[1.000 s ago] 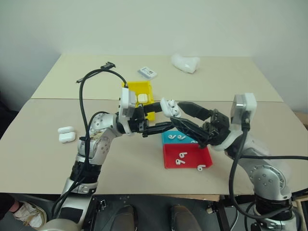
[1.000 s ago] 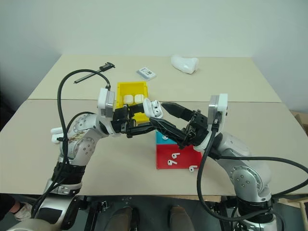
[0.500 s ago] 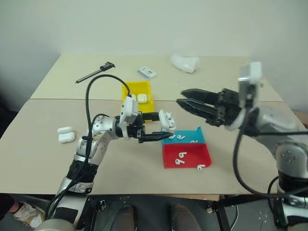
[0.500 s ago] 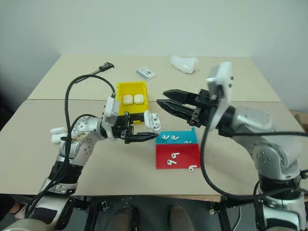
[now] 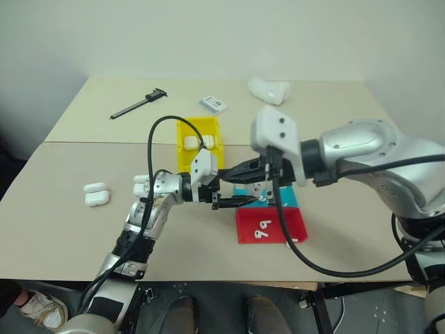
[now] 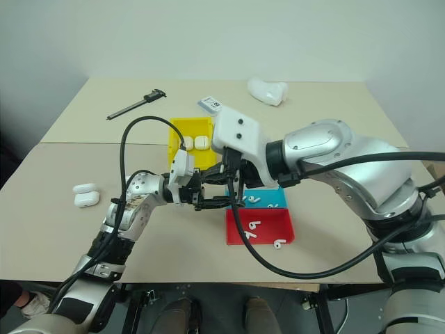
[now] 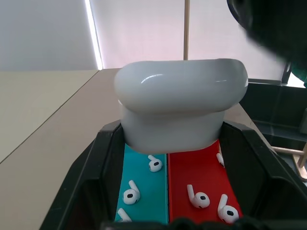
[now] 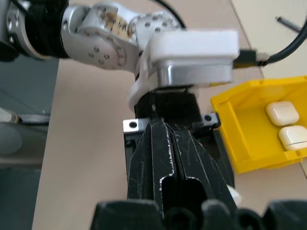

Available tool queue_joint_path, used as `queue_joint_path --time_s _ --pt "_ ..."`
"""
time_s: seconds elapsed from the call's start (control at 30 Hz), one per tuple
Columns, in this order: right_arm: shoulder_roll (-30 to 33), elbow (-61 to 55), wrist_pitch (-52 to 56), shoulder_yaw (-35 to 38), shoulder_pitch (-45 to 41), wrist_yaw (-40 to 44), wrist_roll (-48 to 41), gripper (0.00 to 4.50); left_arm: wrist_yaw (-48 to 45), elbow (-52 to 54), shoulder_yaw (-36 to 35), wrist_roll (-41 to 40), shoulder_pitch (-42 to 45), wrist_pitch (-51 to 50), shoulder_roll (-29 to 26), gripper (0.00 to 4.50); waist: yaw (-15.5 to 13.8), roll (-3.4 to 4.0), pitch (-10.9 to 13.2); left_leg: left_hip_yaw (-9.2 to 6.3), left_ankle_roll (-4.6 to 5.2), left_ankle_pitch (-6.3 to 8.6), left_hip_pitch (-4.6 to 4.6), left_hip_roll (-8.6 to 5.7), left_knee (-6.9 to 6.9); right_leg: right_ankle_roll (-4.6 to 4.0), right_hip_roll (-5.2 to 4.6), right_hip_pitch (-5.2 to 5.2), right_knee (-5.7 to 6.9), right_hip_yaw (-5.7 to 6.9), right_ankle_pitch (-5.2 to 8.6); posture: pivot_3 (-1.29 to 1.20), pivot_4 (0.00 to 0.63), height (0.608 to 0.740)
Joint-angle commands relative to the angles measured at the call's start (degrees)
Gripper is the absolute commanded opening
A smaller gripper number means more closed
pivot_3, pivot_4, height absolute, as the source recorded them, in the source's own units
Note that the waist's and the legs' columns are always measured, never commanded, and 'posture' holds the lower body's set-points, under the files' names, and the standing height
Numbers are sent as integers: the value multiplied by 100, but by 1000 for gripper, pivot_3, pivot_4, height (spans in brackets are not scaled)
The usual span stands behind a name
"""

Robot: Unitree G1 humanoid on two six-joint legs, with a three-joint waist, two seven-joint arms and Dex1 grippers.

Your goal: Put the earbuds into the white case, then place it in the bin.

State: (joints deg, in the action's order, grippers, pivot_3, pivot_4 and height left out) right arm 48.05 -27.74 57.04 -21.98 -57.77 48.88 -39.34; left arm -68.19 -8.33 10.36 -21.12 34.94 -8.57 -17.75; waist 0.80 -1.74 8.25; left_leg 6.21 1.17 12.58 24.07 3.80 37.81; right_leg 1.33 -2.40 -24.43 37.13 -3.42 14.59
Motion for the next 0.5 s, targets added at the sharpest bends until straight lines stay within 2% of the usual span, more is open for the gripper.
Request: queue_joint_path --time_s 0.03,0.13,0.3,0.43,0.5 --pt "150 -7 -26 -53 -92 172 436 26 43 311 -127 -116 6 115 13 2727 -1 0 0 0 0 0 1 0 1 0 0 -1 0 1 0 0 150 740" --pt "345 -14 -50 119 42 356 548 26 53 501 -219 -213 -102 146 -23 2727 0 0 0 -3 0 0 2 1 1 0 0 -2 0 2 0 0 150 740" --pt "614 -169 2 977 435 293 384 26 243 1106 -435 -382 -433 60 -200 2727 0 2 -1 -6 1 1 2 0 1 0 -4 -3 1 1 0 0 150 740" --pt "274 -376 56 1896 877 -171 87 26 595 1483 -620 -443 -652 -59 -256 2727 1 2 -1 -12 1 1 -1 3 1 0 -3 4 2 3 0 0 150 740" --pt "-142 -506 -333 2438 1377 -544 65 26 912 1598 -720 -356 -732 -38 -246 2727 -2 1 -2 -12 1 1 -7 3 1 0 -3 7 4 3 -1 0 150 740"
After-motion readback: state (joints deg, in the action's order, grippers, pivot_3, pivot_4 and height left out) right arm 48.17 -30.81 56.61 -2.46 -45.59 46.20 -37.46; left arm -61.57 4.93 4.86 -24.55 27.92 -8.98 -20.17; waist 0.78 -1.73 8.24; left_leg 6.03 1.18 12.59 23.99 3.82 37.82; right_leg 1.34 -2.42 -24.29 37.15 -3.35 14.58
